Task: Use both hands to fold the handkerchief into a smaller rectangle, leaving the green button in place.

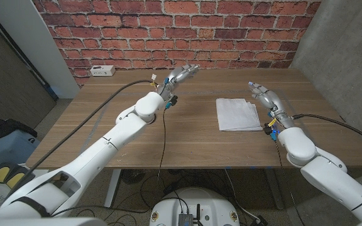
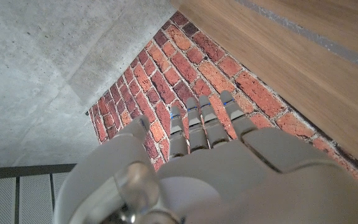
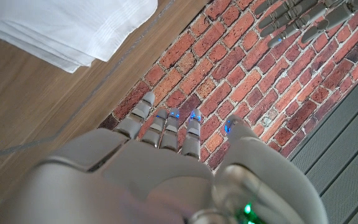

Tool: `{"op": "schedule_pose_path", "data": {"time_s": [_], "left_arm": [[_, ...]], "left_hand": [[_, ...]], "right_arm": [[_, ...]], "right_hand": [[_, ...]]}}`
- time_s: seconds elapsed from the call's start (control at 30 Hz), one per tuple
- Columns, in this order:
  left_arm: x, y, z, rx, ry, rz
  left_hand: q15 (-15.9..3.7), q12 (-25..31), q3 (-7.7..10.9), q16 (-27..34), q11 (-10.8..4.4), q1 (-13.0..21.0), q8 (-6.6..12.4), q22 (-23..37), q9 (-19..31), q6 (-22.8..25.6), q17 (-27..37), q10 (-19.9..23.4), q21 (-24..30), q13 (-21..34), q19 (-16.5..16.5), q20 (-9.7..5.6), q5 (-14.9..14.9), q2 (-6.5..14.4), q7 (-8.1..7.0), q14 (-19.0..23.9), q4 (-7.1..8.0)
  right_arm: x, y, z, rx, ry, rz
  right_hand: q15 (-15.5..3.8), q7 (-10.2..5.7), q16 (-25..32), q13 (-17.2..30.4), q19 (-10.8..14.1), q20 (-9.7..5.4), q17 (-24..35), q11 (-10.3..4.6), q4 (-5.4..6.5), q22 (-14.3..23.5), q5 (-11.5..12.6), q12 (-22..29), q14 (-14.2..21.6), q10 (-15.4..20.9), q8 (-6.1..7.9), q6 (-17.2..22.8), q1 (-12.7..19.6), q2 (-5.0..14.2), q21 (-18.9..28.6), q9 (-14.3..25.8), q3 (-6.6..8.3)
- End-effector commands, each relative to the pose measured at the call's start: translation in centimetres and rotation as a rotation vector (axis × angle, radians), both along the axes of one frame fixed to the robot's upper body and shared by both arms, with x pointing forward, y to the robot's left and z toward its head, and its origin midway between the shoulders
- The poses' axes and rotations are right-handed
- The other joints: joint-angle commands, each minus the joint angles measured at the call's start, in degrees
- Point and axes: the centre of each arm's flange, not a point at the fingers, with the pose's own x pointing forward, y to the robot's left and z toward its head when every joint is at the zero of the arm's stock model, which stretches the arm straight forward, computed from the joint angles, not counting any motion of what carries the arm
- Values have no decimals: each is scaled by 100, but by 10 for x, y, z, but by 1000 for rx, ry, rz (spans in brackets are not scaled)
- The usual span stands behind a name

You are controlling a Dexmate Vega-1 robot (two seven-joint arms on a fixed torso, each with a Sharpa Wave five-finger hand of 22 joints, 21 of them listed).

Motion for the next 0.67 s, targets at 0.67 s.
{"op": "schedule_pose_path", "data": {"time_s": [0.67], "left_arm": [[33,66,-55,-313,253,-171]], "left_hand": [[-250,-112,-163,-50,-589,-617,-77,-96,-76,-2049,-78,-2261,-496,-169,-841,-232,72,-156,-517,-2337,-67]], "right_arm": [[-14,24,-32,336,-189,104]], "right_hand": [[42,61,-222,9,-497,-10,-9,96,-20,33,53,-108,-409,-247,-43,-228,-398,-451,-176,8,-288]]}}
